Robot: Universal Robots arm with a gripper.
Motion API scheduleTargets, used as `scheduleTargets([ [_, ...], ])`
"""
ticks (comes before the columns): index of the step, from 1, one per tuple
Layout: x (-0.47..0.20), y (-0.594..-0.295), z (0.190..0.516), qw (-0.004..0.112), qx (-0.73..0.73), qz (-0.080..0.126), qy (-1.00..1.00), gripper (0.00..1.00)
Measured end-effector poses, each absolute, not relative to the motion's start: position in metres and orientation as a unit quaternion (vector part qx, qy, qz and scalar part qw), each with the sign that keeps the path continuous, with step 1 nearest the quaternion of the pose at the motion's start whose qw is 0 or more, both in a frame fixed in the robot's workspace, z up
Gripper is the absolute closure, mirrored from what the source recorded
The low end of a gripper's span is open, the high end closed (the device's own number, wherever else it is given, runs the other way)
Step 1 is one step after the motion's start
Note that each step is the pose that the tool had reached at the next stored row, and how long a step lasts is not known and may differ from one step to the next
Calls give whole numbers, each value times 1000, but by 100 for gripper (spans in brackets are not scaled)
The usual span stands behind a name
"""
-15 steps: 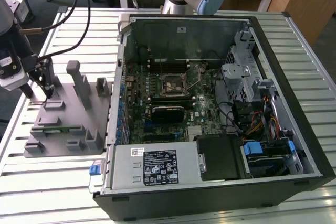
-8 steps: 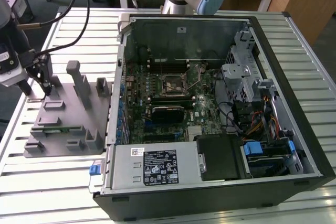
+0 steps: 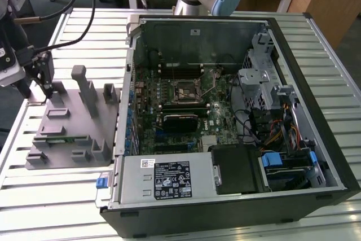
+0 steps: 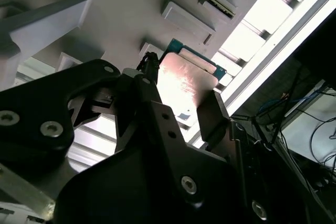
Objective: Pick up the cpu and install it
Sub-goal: 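Pick up the cpu and move it towards the insertion slot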
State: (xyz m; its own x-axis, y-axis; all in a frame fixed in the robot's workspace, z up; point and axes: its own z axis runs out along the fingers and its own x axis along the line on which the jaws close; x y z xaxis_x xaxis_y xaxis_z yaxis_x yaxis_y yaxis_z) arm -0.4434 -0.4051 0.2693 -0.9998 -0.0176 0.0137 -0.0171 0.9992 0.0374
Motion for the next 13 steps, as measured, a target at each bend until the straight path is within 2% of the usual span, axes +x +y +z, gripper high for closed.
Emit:
scheduleTargets([
  [13, -443, -404, 293, 7, 9, -19, -1000, 46],
])
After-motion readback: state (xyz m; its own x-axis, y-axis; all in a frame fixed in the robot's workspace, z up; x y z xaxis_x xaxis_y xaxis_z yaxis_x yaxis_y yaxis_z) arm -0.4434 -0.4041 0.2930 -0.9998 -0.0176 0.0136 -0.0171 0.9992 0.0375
